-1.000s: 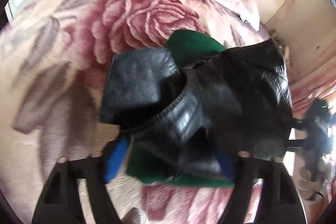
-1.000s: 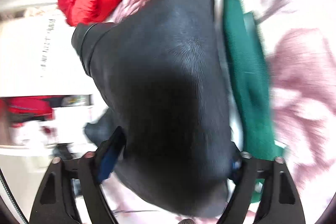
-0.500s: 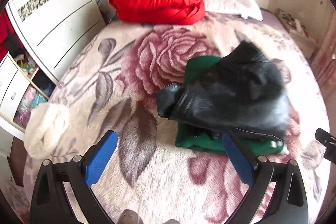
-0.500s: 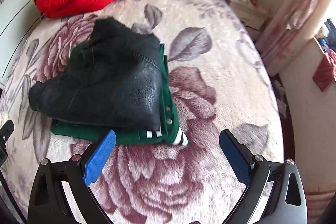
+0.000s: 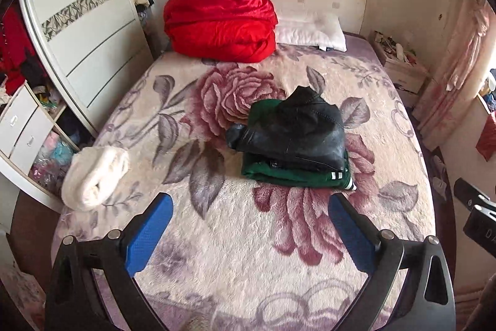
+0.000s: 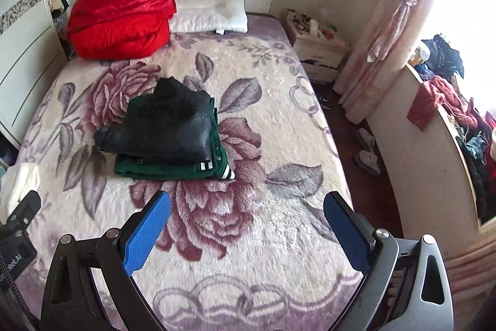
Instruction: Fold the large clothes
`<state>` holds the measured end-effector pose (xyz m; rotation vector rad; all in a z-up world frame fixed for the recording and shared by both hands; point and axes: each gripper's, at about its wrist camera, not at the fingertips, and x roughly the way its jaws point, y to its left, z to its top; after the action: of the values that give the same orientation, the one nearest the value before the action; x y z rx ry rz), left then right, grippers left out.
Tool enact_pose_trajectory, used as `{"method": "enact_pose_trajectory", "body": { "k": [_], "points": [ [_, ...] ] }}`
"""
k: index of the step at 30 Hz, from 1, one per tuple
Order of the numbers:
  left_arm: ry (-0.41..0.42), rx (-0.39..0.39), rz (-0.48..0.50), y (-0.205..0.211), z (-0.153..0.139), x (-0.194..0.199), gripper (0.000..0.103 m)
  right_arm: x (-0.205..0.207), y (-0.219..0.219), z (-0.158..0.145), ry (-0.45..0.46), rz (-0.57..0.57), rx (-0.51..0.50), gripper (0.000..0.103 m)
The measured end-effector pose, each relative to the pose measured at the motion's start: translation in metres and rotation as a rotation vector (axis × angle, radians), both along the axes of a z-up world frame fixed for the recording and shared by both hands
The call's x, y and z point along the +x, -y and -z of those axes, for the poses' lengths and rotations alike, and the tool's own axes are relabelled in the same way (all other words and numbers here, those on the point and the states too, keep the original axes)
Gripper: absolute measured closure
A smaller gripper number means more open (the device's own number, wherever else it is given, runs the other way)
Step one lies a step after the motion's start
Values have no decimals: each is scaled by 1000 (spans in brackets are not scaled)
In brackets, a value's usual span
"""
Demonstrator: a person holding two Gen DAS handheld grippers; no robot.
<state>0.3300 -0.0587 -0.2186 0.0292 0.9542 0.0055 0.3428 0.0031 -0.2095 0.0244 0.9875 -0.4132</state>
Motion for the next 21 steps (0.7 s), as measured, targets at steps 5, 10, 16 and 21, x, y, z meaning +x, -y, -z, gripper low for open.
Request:
{"method": "enact_pose_trajectory", "body": {
  "k": [5, 10, 16, 21],
  "points": [
    [49, 11, 40, 0, -54, -45, 1, -65, -12, -67, 57, -7, -35, 3],
    [89, 9, 52, -2, -105, -86, 1, -123, -24, -124, 99, -12, -39, 3],
    [115, -10, 54, -7, -141, -126, 1, -186, -37, -184, 168, -32, -59, 3],
    [144, -6, 47, -12, -160, -150, 1, -216, -45, -215, 199, -52, -62, 3]
  ]
}}
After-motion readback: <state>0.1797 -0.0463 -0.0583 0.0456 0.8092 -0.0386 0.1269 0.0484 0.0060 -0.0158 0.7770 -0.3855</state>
